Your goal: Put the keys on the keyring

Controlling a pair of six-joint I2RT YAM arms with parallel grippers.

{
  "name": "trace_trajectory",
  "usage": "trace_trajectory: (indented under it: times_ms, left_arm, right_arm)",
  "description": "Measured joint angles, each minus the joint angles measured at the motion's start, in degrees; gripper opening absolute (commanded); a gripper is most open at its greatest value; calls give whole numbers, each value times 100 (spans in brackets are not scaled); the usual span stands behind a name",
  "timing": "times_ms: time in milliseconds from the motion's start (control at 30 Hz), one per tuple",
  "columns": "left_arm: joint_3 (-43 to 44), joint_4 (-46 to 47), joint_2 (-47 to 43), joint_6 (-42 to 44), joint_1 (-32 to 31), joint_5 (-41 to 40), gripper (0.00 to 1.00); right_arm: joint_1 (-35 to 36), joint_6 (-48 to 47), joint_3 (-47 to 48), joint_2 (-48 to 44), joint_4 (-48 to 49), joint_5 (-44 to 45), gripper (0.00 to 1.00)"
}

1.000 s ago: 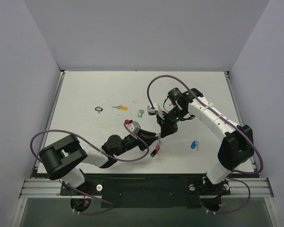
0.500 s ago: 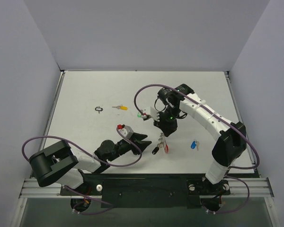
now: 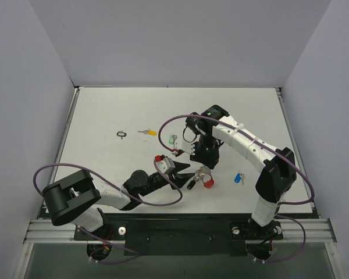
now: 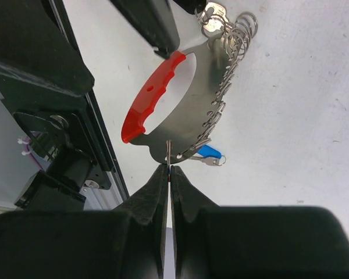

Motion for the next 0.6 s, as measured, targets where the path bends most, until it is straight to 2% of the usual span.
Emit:
trace_trajectory:
  times_ms: [233, 333, 600]
  left_arm:
    - [404, -2, 562, 199, -87, 216, 49]
    - [538, -4, 750, 245, -131, 238, 43]
    - [682, -4, 944, 326, -175, 236, 37]
  right_arm:
    - [63, 0, 92, 90, -114, 166, 0]
    - [90, -4, 125, 90, -114, 192, 0]
    - [258, -13, 203, 179, -190, 223, 0]
